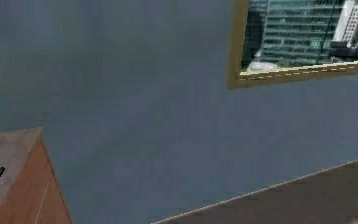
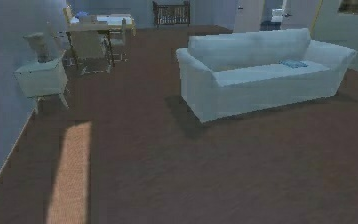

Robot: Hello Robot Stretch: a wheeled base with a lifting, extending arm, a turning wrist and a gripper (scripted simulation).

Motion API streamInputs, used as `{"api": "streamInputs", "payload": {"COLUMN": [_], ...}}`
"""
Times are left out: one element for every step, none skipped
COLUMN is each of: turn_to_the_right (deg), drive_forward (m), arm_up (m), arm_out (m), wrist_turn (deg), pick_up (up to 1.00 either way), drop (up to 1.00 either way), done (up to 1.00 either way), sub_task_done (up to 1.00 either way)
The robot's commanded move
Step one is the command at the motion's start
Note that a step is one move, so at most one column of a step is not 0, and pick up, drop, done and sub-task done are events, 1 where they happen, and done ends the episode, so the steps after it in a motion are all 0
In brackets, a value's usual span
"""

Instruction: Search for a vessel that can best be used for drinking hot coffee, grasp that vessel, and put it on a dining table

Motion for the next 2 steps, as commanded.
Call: {"api": "streamInputs", "payload": {"turn_to_the_right": [-3.0,0.0], "drive_forward": [0.00,0.55], "arm_up": [0.00,0.00], "arm_out": [0.00,0.00], "wrist_turn": [0.0,0.0], "pick_up": [0.00,0.00], "drop": [0.00,0.00], "done": [0.00,0.00], "sub_task_done": [0.00,0.00]}}
